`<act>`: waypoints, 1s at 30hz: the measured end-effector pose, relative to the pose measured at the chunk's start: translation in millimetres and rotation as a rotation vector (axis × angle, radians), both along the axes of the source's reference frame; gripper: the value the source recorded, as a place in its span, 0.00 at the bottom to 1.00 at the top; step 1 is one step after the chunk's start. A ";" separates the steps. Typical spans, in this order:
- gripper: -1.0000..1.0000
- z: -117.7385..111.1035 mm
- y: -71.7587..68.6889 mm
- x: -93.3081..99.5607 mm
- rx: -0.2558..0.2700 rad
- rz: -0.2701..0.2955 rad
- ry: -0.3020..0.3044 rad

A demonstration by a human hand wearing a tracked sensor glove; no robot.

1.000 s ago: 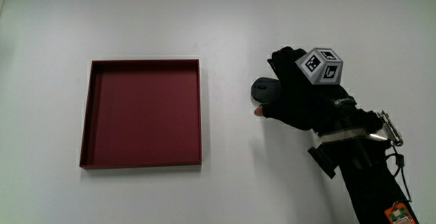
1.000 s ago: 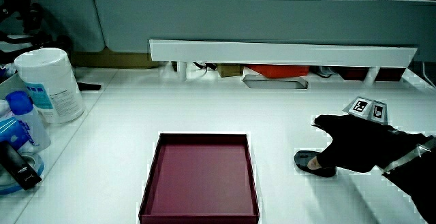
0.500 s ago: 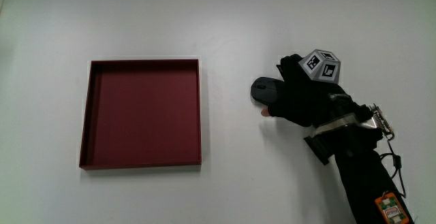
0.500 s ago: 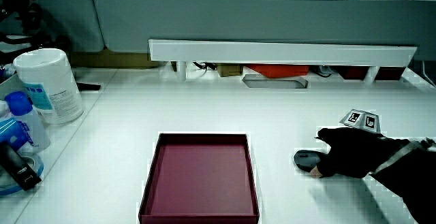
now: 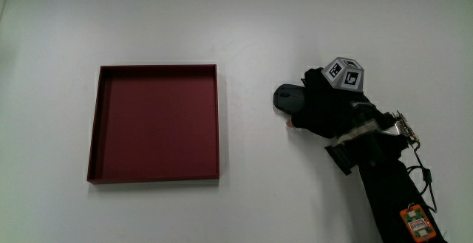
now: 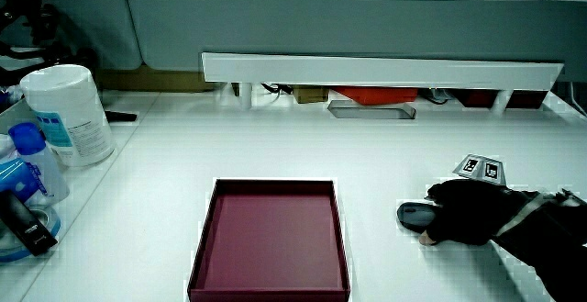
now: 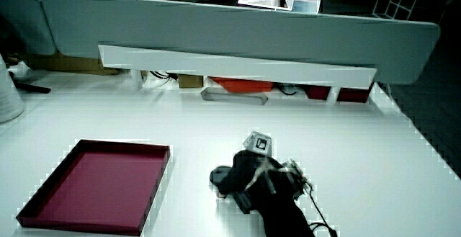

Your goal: Pick mouse from desk

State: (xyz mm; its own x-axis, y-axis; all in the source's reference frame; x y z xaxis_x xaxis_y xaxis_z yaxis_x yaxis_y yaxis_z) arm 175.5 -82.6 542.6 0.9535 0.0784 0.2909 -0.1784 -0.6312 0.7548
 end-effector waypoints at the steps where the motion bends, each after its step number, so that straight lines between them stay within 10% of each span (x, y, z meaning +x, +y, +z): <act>1: 0.67 -0.8 0.2 -0.3 0.001 0.001 -0.003; 15: 1.00 -7.8 0.3 -3.0 0.086 -0.006 0.000; 30: 1.00 -54.6 -9.6 -22.0 0.164 -0.063 -0.051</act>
